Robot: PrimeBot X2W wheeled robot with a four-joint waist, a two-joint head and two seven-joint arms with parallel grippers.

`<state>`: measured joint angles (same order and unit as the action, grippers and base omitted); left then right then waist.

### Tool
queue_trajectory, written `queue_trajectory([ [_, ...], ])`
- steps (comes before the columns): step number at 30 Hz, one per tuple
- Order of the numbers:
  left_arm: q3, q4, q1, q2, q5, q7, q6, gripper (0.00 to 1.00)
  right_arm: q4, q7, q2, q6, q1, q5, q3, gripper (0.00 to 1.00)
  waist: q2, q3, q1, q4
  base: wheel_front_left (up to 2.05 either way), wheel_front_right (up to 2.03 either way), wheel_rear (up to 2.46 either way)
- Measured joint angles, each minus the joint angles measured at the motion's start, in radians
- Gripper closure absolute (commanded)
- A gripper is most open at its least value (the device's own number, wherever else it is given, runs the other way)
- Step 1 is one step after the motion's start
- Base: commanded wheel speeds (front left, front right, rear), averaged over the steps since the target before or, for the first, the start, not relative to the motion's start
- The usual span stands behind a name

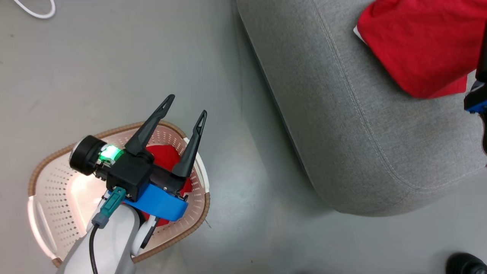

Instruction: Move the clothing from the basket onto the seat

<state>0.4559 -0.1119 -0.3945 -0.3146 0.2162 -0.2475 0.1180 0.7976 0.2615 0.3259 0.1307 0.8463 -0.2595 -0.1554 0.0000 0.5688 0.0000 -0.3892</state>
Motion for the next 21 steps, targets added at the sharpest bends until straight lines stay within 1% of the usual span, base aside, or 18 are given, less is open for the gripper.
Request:
queue_trajectory([
  [8, -0.001, -0.073, 0.015, 0.052, 0.027, -0.013, 0.0, 0.0, -0.02, 0.0, 0.028, 0.0, -0.086, 0.003, 0.032, 0.0, 0.0, -0.085, -0.0001, 0.031, 0.0, 0.0, 0.0],
  [13, -0.025, -0.088, 0.041, 0.093, 0.039, -0.014, 0.0, 0.0, -0.04, 0.0, 0.04, 0.0, -0.14, 0.011, 0.056, 0.0, 0.0, -0.15, -0.0002, 0.056, 0.0, 0.0, 0.0],
  [16, -0.04, -0.098, 0.069, 0.118, 0.043, -0.014, 0.001, 0.0, -0.057, 0.0, 0.046, 0.0, -0.178, 0.012, 0.058, 0.0, 0.0, -0.191, -0.0002, 0.073, 0.0, 0.0, 0.0],
  [21, -0.069, -0.112, 0.108, 0.155, 0.047, -0.014, 0.005, 0.0, -0.12, 0.001, 0.049, 0.0, -0.268, 0.011, 0.041, 0.0, 0.0, -0.259, -0.0002, 0.114, 0.0, 0.0, 0.0],
])
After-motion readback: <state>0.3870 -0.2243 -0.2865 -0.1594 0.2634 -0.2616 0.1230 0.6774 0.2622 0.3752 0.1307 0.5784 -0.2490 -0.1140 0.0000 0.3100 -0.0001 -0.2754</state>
